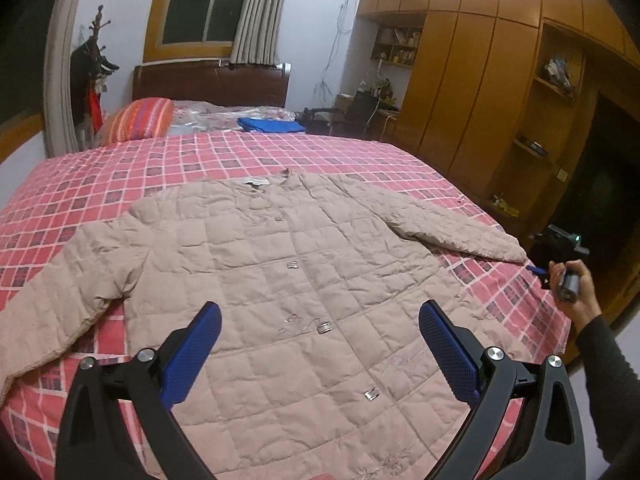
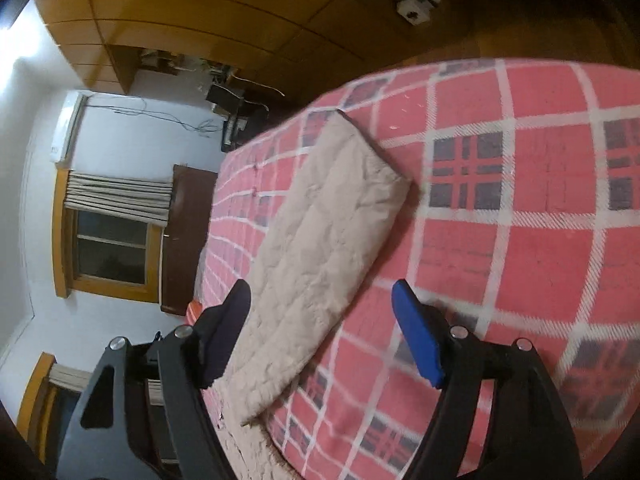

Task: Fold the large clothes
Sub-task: 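Grasp the sleeve cuff of the beige jacket with the right gripper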

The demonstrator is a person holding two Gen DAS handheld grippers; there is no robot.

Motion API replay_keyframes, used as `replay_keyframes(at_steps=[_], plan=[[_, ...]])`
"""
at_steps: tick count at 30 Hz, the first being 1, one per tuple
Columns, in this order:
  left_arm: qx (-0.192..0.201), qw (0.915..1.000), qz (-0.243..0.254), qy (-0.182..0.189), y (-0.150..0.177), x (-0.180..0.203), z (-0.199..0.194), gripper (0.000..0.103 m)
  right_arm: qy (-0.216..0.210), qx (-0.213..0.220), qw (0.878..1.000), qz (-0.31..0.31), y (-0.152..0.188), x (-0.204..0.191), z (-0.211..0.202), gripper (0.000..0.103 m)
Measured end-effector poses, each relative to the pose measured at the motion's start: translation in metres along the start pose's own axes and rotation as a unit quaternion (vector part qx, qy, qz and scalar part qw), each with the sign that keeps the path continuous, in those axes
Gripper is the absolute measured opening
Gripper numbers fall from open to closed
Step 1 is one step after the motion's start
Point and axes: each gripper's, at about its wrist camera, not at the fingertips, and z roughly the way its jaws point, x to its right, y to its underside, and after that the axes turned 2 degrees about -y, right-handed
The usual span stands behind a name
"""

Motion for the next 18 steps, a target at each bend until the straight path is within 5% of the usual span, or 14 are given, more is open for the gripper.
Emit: replay_keyframes(at_steps=[13, 18], plan=[[-0.019, 0.9987, -0.047, -0.002, -0.013, -0.021, 0.029, 0.099, 0.001, 0.024, 1.000, 0.019, -0.044, 0.015, 0.033, 0.051], [-0.026, 0.9976, -0.063, -0.010, -0.016, -0.032, 0.032, 0.099, -0.001, 0.016, 1.000, 0.000, -0.056, 0.012, 0.046, 0.023]])
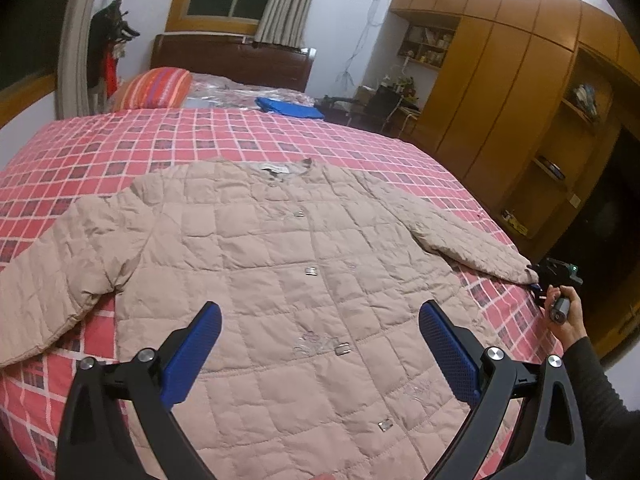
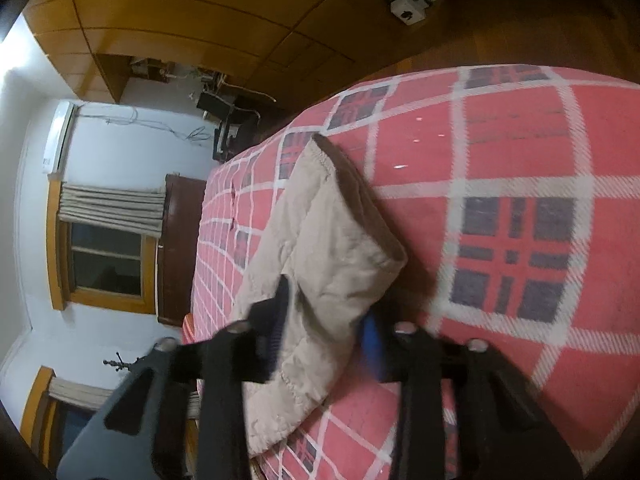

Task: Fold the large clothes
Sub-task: 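Grasp the sleeve cuff of the beige jacket with the right gripper, then lift the sleeve with the right gripper and fold it across the jacket body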

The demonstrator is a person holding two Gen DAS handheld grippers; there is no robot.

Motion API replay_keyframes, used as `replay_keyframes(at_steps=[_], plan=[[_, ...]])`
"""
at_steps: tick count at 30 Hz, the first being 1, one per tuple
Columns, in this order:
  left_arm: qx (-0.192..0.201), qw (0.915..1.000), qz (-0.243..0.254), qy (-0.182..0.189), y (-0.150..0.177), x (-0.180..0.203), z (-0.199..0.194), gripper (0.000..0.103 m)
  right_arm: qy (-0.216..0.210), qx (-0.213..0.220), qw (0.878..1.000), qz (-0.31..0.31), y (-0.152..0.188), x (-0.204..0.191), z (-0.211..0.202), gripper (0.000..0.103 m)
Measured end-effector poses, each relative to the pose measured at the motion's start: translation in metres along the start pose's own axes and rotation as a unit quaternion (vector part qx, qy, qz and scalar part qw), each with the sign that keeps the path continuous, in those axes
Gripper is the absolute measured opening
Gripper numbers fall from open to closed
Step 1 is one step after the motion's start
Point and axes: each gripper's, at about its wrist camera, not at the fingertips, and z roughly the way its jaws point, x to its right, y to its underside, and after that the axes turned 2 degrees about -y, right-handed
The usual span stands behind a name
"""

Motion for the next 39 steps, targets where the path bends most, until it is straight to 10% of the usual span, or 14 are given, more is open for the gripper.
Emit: replay_keyframes(at_steps=[21, 39], plan=[[0.023, 0.9987, -0.044, 0.010, 0.001, -0.037, -0.059, 0.099, -0.077, 0.047, 0.965, -0.245, 0.066, -0.217, -0.064, 0.012], [0.037, 0.9963, -0.075, 0.022, -0.008, -0.072, -0.067, 0.099, -0.140, -0.062, 0.869, -0.471, 0.311, -0.349, -0.024, 0.013]])
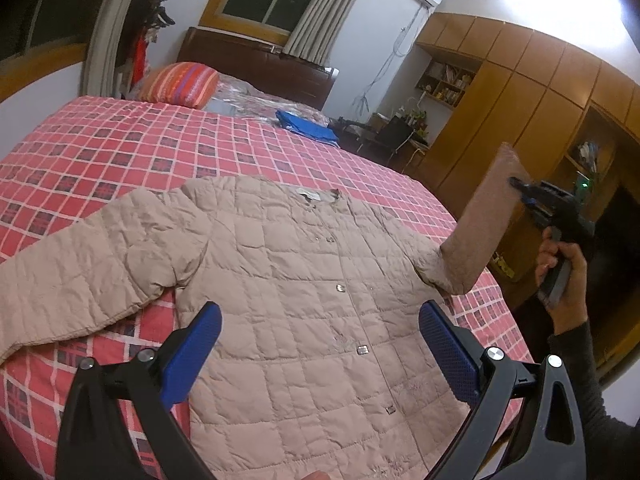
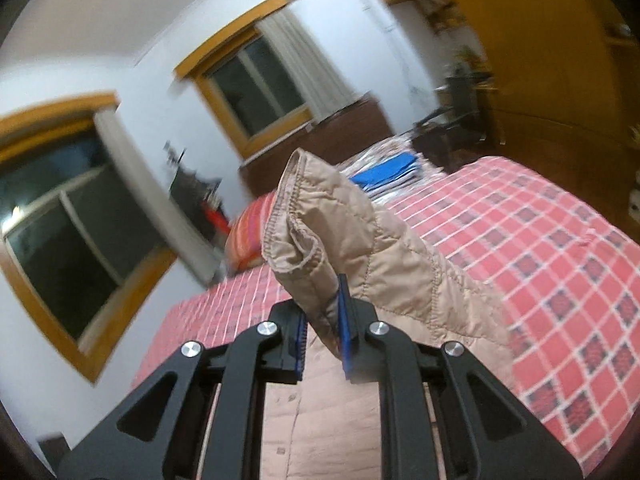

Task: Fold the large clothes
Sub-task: 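Lift the sleeve with the right gripper and fold it across the jacket body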

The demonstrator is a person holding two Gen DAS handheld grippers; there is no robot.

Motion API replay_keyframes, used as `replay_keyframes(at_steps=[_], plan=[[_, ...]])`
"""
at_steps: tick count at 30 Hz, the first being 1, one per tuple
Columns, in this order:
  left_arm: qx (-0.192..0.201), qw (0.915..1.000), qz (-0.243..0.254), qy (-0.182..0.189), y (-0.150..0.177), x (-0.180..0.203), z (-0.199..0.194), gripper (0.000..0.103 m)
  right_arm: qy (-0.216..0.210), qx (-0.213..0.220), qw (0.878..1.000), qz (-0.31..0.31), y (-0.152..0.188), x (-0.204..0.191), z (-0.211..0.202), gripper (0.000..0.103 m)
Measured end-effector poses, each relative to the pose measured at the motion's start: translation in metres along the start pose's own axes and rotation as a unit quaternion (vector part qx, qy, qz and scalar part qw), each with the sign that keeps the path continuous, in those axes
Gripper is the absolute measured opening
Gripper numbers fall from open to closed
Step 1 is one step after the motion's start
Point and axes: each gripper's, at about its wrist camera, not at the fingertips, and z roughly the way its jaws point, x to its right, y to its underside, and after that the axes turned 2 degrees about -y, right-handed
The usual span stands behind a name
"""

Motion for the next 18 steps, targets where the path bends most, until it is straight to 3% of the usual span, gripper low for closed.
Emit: replay_keyframes(at_steps=[7, 16, 17, 18], plan=[[-0.002, 1.0000, -0.010, 0.002, -0.013, -0.010, 0.012, 0.099, -0.007, -0.103, 0.991, -0.080, 0.081, -0.063, 0.083, 0.013], [-0.046, 0.9956, -0.053, 0.061, -0.040, -0.016, 0.067, 0.099, 0.006, -0.227, 0.966, -0.125, 0.183, -0.090, 0.156, 0.016], [-0.055, 0.9944, -0.059, 0.068, -0.043, -0.016, 0.077, 0.099, 0.004, -0.235, 0.964, -0.128, 0.188, -0.089, 0.159, 0.023], [-0.066, 0.9927, -0.067, 0.076, -0.046, -0.016, 0.090, 0.099, -0.001, -0.246, 0.961, -0.129, 0.193, -0.089, 0.160, 0.036]])
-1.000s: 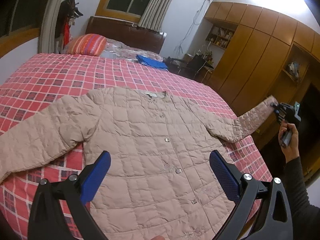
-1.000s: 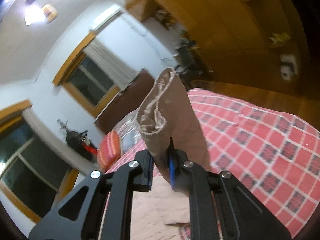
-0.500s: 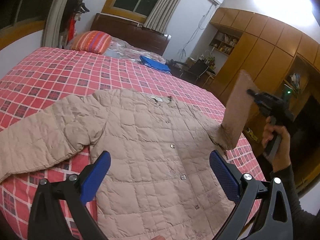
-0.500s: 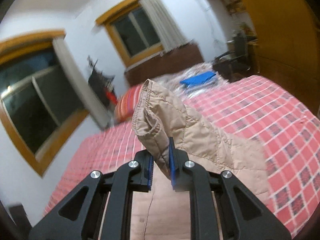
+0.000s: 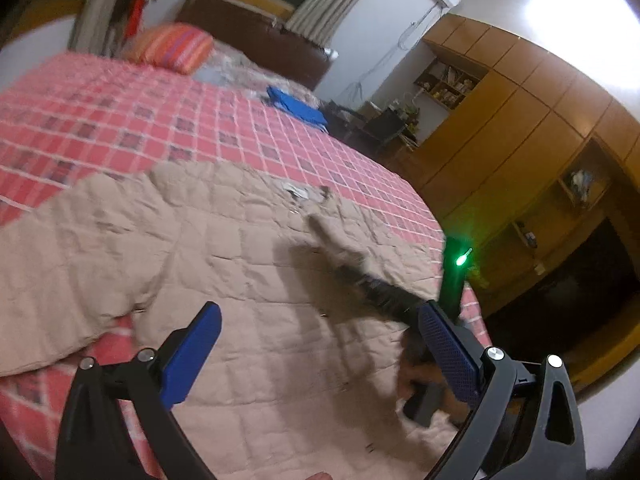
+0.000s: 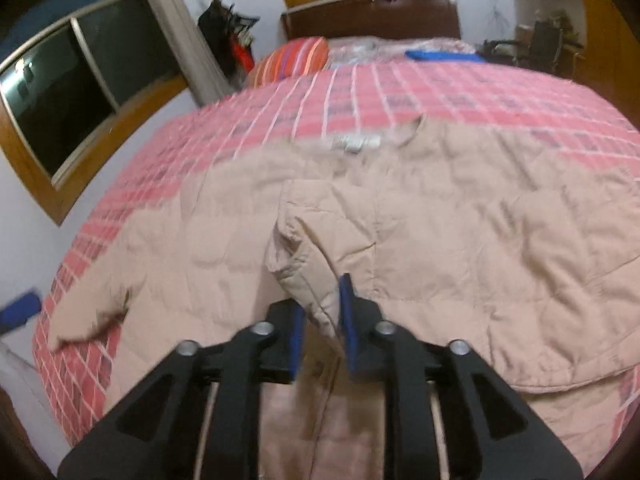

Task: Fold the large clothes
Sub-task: 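Lift the sleeve with the right gripper and fold it across the jacket body, then grasp the other sleeve cuff with the left gripper and lay it across the body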

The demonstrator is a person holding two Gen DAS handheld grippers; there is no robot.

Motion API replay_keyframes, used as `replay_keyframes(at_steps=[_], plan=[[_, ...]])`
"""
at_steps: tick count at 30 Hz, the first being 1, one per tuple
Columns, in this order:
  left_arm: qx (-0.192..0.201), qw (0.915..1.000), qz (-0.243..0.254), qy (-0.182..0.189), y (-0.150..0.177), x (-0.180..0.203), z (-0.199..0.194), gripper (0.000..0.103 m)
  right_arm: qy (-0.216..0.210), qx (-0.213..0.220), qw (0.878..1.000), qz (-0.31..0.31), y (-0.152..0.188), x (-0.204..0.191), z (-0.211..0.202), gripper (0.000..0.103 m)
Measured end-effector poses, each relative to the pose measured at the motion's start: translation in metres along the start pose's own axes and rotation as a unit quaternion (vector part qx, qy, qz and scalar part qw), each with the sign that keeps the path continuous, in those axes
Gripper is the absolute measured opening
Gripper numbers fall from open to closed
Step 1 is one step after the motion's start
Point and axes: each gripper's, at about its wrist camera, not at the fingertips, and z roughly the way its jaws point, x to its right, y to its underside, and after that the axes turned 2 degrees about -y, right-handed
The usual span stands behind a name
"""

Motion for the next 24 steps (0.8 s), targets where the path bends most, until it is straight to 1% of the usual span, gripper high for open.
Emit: replay_keyframes(at_steps=[1, 2, 4, 5, 7, 8, 9, 12, 13, 14, 16, 19, 20, 21, 22, 23, 24], plan=[[-0.007, 0.9999, -0.006, 0.005, -0.003, -0.001, 0.009, 0.099, -0.005, -0.004, 1.000, -0.001, 0.003, 0.001, 0.001, 0.044], [-0.019, 0.9996, -0.015, 0.011, -0.007, -0.003, 0.024, 0.099, -0.004, -0.003, 1.000, -0.002, 0.005, 0.005, 0.000, 0.054], [-0.044, 0.9979, -0.040, 0.027, -0.014, -0.009, 0.051, 0.099, -0.010, 0.004, 1.000, -0.002, 0.013, 0.005, -0.012, 0.054], [-0.061, 0.9955, -0.061, 0.039, -0.018, -0.014, 0.068, 0.099, -0.017, 0.006, 1.000, 0.000, 0.019, 0.007, -0.017, 0.055], [-0.096, 0.9881, -0.098, 0.070, -0.019, -0.023, 0.100, 0.099, -0.026, 0.017, 0.999, 0.010, 0.033, 0.013, -0.036, 0.060], [-0.116, 0.9836, -0.113, 0.080, -0.019, -0.024, 0.118, 0.099, -0.030, 0.021, 0.999, 0.015, 0.036, 0.016, -0.046, 0.063], [-0.136, 0.9790, -0.126, 0.085, -0.017, -0.025, 0.136, 0.099, -0.035, 0.027, 0.999, 0.022, 0.044, 0.020, -0.057, 0.064], [-0.172, 0.9702, -0.146, 0.088, -0.009, -0.022, 0.173, 0.099, -0.046, 0.038, 0.997, 0.050, 0.066, 0.030, -0.086, 0.067], [-0.178, 0.9683, -0.148, 0.094, -0.008, -0.019, 0.179, 0.099, -0.048, 0.039, 0.996, 0.057, 0.070, 0.032, -0.092, 0.067], [-0.183, 0.9674, -0.144, 0.098, -0.008, -0.014, 0.187, 0.099, -0.053, 0.040, 0.996, 0.066, 0.079, 0.035, -0.099, 0.067], [-0.190, 0.9703, -0.129, 0.077, -0.008, -0.004, 0.198, 0.099, -0.056, 0.044, 0.995, 0.076, 0.088, 0.038, -0.109, 0.068], [-0.198, 0.9694, -0.135, 0.054, -0.012, -0.003, 0.209, 0.096, -0.061, 0.049, 0.994, 0.082, 0.099, 0.035, -0.121, 0.068], [-0.199, 0.9700, -0.132, 0.045, -0.013, -0.003, 0.210, 0.084, -0.064, 0.050, 0.993, 0.084, 0.101, 0.033, -0.123, 0.068], [-0.200, 0.9714, -0.124, 0.030, -0.014, -0.003, 0.212, 0.068, -0.067, 0.051, 0.993, 0.085, 0.103, 0.032, -0.125, 0.068], [-0.202, 0.9727, -0.115, 0.007, -0.017, -0.002, 0.214, 0.039, -0.070, 0.053, 0.992, 0.086, 0.107, 0.030, -0.128, 0.068], [-0.200, 0.9732, -0.113, -0.002, -0.020, -0.004, 0.214, 0.024, -0.071, 0.054, 0.992, 0.087, 0.109, 0.027, -0.130, 0.068], [-0.200, 0.9735, -0.111, -0.003, -0.023, -0.004, 0.213, 0.023, -0.074, 0.055, 0.992, 0.088, 0.112, 0.025, -0.132, 0.068]])
